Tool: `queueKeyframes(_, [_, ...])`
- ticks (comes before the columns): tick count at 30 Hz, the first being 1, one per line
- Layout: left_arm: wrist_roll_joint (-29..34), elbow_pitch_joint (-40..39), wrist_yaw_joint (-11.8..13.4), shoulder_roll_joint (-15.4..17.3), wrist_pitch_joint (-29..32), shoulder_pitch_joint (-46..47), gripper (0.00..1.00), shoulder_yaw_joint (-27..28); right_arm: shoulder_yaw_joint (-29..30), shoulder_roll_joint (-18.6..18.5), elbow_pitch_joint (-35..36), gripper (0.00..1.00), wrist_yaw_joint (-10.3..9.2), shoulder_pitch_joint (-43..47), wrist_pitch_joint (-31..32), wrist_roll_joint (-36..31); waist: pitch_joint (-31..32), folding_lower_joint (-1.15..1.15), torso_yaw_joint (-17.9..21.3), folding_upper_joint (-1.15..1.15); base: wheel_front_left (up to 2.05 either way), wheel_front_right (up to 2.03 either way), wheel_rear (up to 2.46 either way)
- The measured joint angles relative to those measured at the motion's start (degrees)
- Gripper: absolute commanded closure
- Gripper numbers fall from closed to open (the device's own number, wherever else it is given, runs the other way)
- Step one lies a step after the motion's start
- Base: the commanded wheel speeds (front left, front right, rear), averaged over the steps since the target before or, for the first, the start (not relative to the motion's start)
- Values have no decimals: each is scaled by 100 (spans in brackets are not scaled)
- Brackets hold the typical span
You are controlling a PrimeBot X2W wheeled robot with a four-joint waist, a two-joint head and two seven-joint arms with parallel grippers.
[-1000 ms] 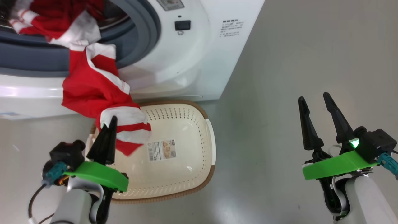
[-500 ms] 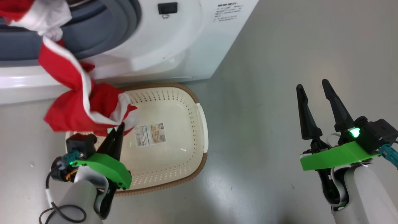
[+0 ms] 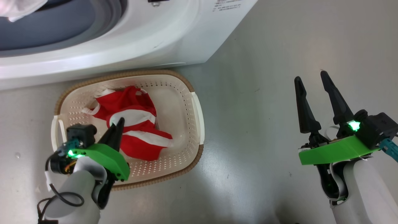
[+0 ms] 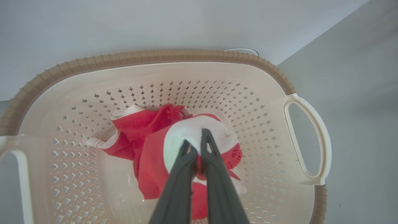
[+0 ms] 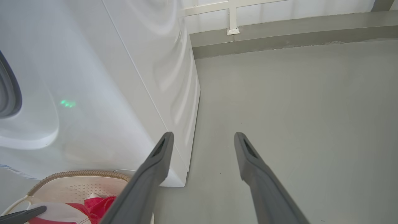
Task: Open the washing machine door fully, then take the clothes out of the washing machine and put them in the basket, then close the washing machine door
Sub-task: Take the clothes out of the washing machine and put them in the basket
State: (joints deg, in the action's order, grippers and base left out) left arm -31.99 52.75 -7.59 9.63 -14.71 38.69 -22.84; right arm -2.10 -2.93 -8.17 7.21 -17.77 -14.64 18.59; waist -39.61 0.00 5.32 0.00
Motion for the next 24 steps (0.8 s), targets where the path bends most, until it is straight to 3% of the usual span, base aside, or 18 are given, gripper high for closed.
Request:
queueKeyframes(2, [-57, 36, 0, 20, 0, 48, 59, -16, -5, 0, 1, 0, 0, -27, 0, 0, -14, 0, 6, 0, 0, 0, 0])
queueKeyframes(3, [-82, 51, 0, 27, -1, 63, 51, -29, -4, 0, 1, 0, 0, -31, 0, 0, -14, 0, 5, 0, 0, 0, 0])
queueKeyframes(5, [-108, 70, 0, 41, -1, 69, 0, -53, -4, 0, 1, 0, 0, -34, 0, 0, -9, 0, 2, 0, 0, 0, 0])
queueKeyframes(14, [-146, 85, 0, 46, 0, 69, 0, -42, -1, 0, -22, 0, 0, -33, 0, 0, 106, 0, -24, 0, 0, 0, 0])
queueKeyframes(24, [30, -427, 0, 21, 0, -226, 0, 506, 75, 0, -153, 0, 0, 46, 0, -4, 709, 0, -141, 0, 0, 0, 0])
